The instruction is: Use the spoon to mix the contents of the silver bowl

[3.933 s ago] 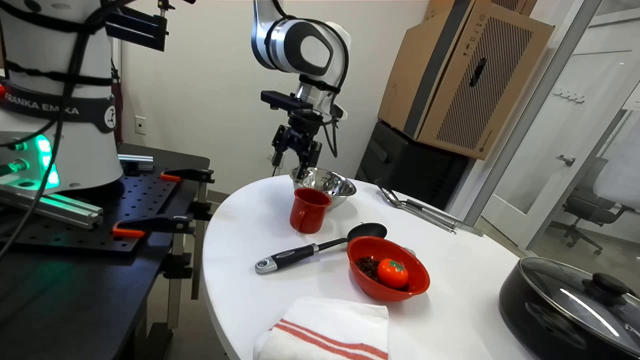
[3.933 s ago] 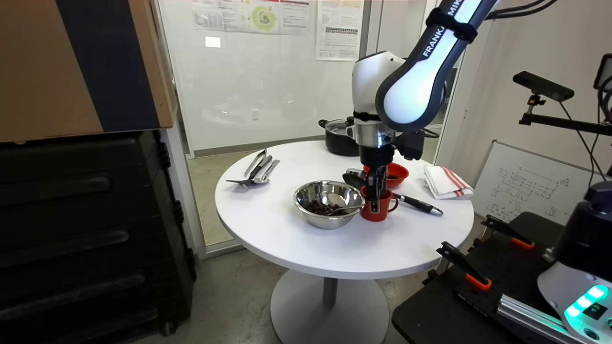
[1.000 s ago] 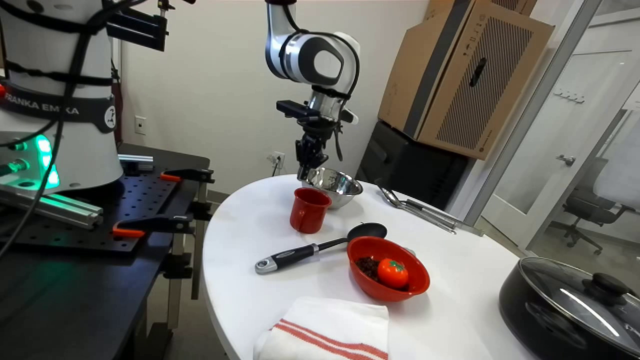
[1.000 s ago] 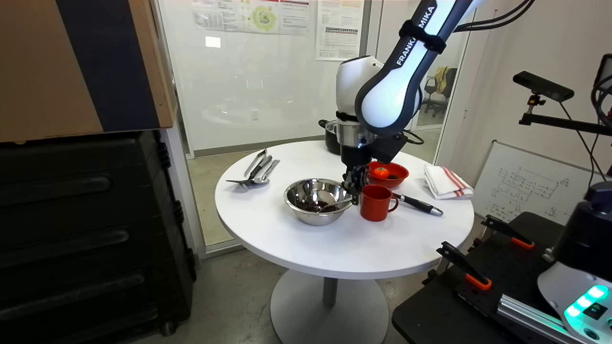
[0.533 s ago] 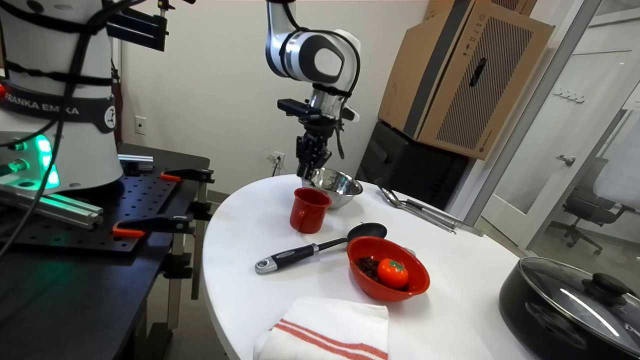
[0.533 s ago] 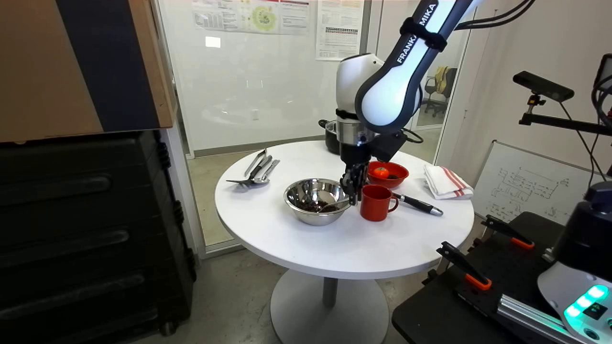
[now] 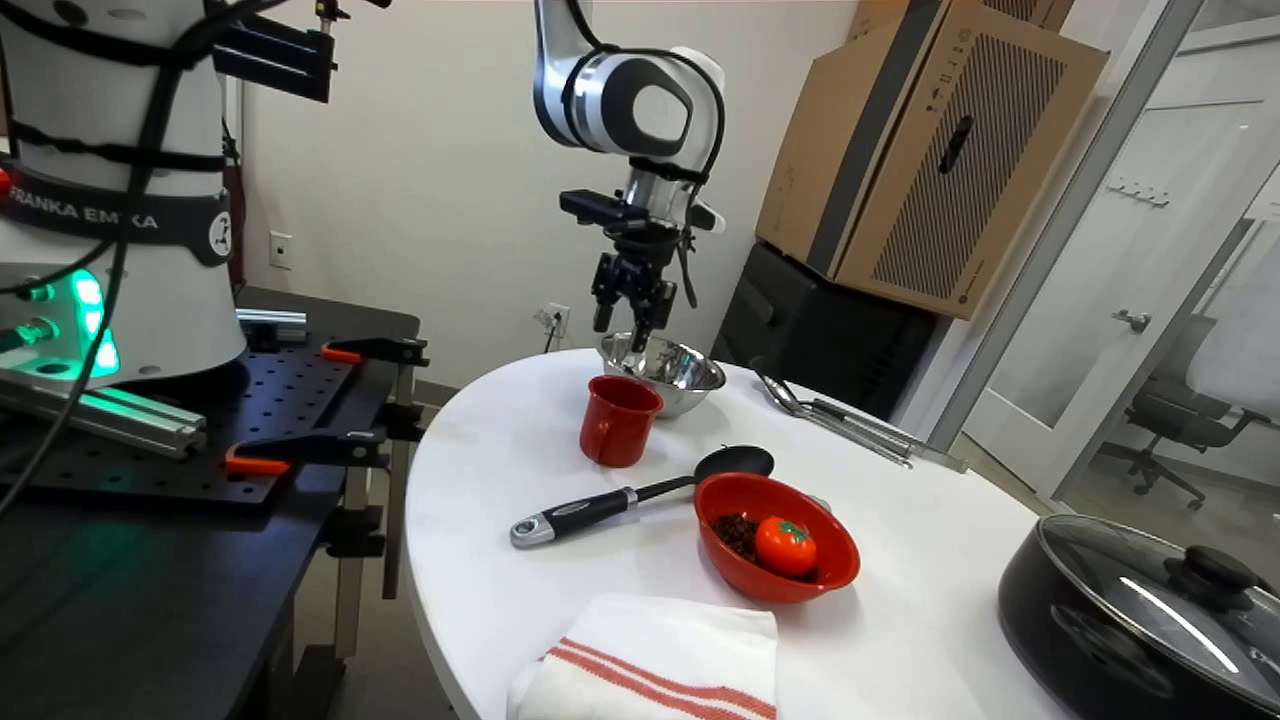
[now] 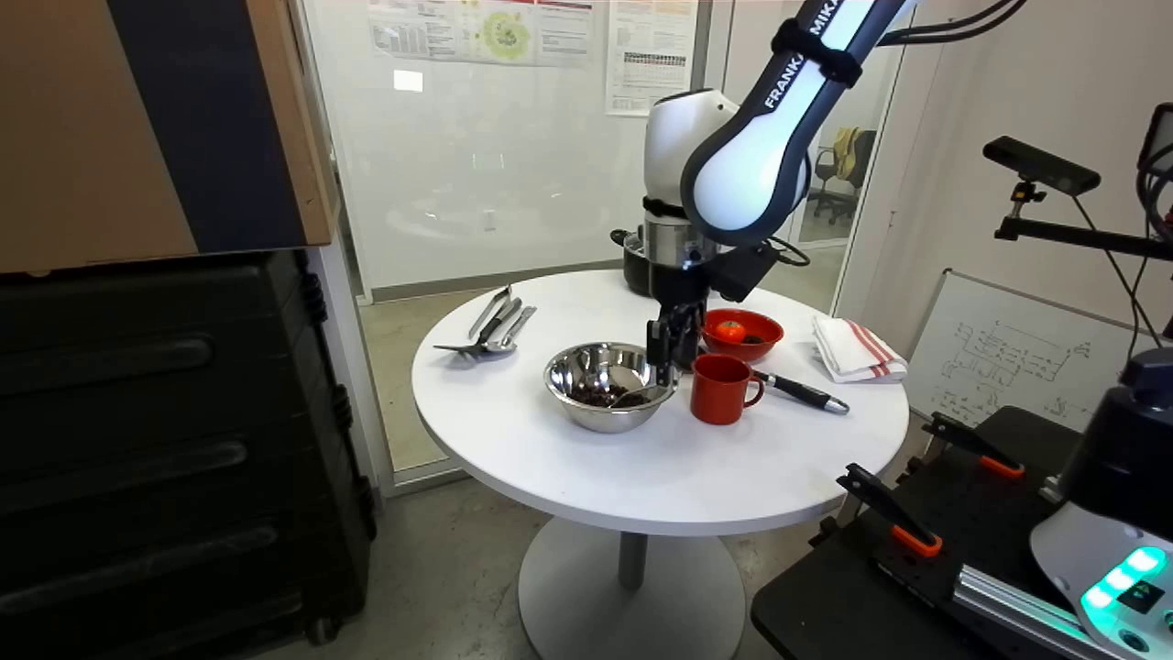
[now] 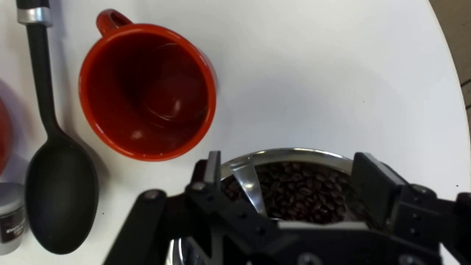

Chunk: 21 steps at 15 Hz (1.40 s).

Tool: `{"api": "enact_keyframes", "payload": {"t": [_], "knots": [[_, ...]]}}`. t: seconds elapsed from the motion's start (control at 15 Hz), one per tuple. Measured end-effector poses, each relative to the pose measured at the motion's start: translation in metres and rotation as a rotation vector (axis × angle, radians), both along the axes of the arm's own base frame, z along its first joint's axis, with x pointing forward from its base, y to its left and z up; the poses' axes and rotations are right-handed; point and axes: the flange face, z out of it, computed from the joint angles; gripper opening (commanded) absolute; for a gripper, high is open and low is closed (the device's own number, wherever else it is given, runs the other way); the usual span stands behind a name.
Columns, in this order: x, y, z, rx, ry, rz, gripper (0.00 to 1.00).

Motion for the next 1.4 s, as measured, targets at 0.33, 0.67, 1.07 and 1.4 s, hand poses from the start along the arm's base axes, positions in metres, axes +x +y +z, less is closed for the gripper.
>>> {"api": "enact_keyframes", "payload": {"t": [0.33, 0.67, 1.07, 1.4], "knots": [[0.001, -0.002, 0.0, -0.011, -0.004, 0.019, 0.93], [0.016, -0.011, -0.004, -0.04, -0.024, 0.051, 0.9], [0.035, 0.001, -0.013, -0.05, -0.044, 0.093, 0.86], [0.043, 0.019, -0.035, -0.072, -0.034, 0.133, 0.8]]}}
